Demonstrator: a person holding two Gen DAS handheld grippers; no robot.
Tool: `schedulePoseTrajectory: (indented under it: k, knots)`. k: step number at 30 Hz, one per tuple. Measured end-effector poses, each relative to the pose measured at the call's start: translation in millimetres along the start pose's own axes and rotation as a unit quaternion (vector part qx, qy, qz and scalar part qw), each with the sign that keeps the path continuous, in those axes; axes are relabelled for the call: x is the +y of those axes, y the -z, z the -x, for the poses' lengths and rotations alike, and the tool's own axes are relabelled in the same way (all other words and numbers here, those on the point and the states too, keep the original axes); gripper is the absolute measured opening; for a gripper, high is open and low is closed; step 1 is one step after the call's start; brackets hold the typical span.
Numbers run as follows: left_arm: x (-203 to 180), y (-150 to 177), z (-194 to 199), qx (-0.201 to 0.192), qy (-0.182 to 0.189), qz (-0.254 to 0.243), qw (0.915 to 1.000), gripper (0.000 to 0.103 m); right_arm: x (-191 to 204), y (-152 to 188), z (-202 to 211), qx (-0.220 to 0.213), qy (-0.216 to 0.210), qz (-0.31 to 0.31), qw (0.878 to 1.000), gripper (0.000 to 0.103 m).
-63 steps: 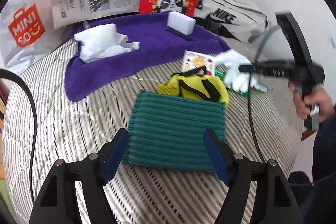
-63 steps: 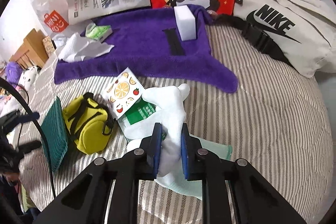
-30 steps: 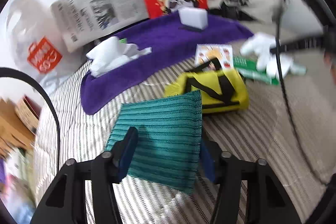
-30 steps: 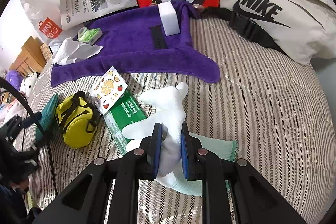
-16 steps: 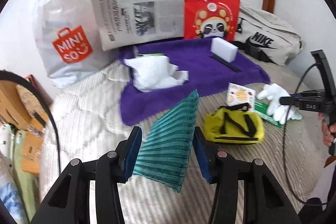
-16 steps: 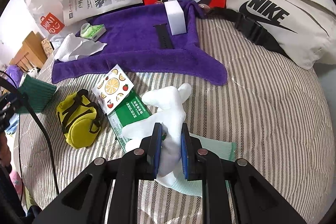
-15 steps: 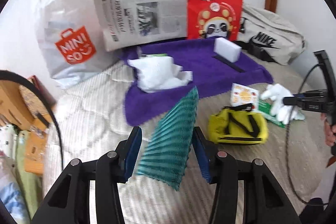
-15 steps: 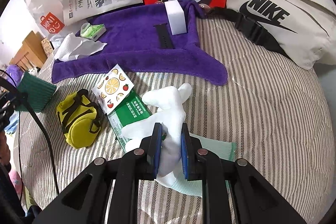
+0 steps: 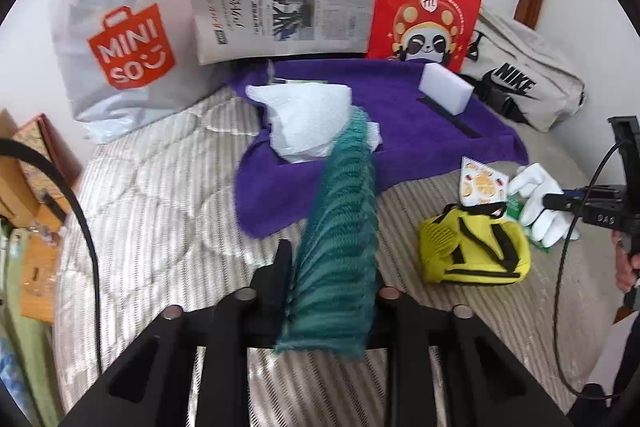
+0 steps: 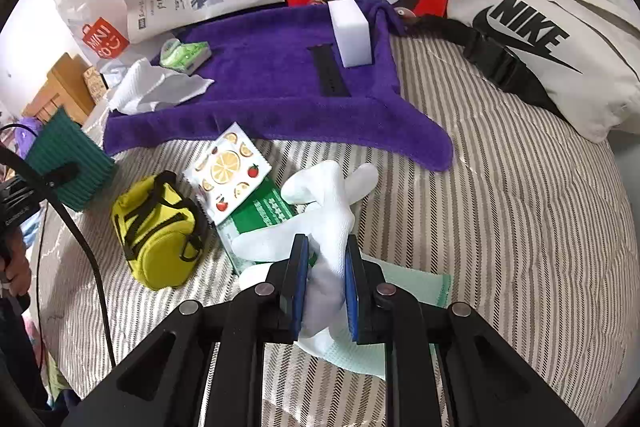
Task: Organize soft objects
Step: 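Carry the teal cloth with the left tool while the right tool carries the glove toward the towel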
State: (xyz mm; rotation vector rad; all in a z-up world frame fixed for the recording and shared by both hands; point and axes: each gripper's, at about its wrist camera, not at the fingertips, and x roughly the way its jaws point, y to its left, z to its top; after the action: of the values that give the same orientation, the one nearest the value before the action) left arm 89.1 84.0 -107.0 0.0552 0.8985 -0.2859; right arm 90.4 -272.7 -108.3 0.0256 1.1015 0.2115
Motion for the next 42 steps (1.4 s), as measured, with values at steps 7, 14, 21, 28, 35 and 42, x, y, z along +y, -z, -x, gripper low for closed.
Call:
schedulePoseTrajectory:
  k: [7, 14, 21, 28, 35, 42]
  knots:
    - [1, -8, 4, -0.008, 0.005, 0.002, 0.9999, 0.02, -1, -2, 11, -0.009, -0.022, -0.004, 1.0, 0.016]
    - [1, -17, 22, -0.027, 0.024, 0.006, 0.9993, 0.02, 0, -13, 28, -0.031, -0.03, -0.005, 0.999, 0.016]
    - [1, -27, 25, -0.037, 0.04, 0.014, 0.9984, 0.02, 5, -31, 37, -0.051, -0.041, 0.0, 0.998, 0.016]
    - [-1, -45, 21, -0.044, 0.05, 0.017, 0.9976, 0.02, 12, -55, 32, -0.065, -0.043, 0.007, 0.997, 0.016]
    - [1, -68, 11, -0.044, 0.058, 0.03, 0.9969, 0.02, 22, -91, 19, -0.074, -0.039, 0.026, 0.996, 0.016]
    - [9, -102, -5, -0.048, 0.066, 0.045, 0.9957, 0.02, 26, -123, 1, -0.079, -0.028, 0.031, 0.996, 0.016]
